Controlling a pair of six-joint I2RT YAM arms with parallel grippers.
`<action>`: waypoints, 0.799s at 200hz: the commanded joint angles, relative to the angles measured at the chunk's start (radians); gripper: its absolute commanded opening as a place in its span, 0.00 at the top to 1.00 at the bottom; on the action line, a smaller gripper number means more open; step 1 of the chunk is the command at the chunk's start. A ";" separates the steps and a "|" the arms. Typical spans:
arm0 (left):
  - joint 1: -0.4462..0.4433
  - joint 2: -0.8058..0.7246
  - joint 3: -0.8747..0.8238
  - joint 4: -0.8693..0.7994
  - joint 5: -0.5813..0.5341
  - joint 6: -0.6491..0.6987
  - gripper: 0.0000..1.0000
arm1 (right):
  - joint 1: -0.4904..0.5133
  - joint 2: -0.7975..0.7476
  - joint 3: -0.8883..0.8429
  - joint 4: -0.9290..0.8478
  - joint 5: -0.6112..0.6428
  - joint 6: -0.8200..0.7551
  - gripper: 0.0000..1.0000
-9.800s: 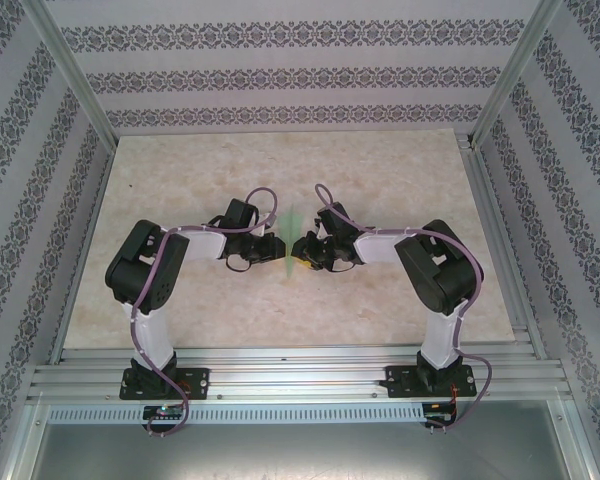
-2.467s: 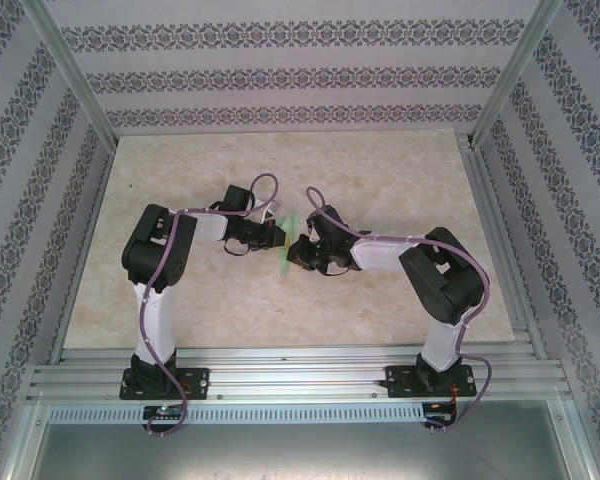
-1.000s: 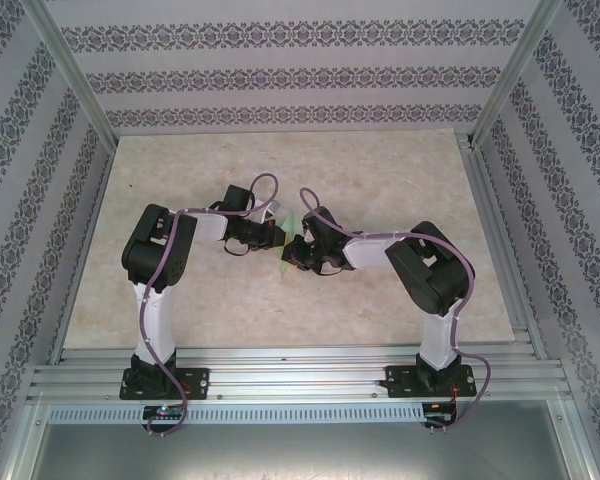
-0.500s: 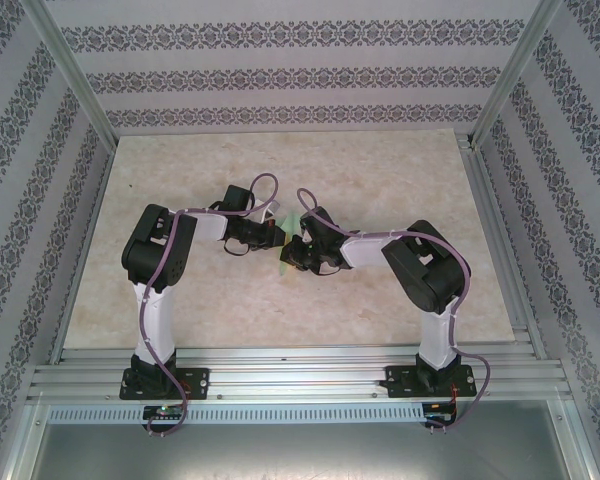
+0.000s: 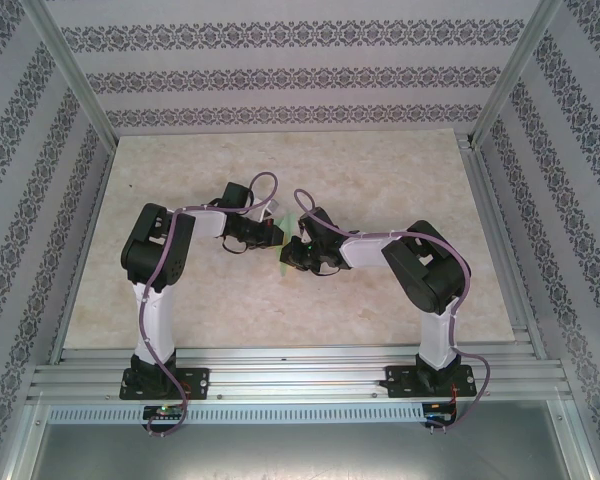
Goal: Fold a paper plane with a square sheet of paper (fold left side to right side)
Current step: Fold the wing for the fifth time at the center of the table.
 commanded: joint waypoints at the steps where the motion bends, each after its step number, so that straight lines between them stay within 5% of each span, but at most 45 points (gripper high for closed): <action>1: 0.045 -0.040 0.046 -0.024 -0.065 0.046 0.87 | 0.022 0.016 -0.029 -0.139 0.008 -0.031 0.86; 67: 0.089 -0.159 0.028 -0.031 -0.049 0.044 0.59 | 0.021 0.026 -0.018 -0.139 -0.002 -0.040 0.86; 160: 0.028 -0.200 -0.154 0.133 0.009 -0.038 0.54 | 0.021 0.032 -0.004 -0.148 -0.003 -0.048 0.86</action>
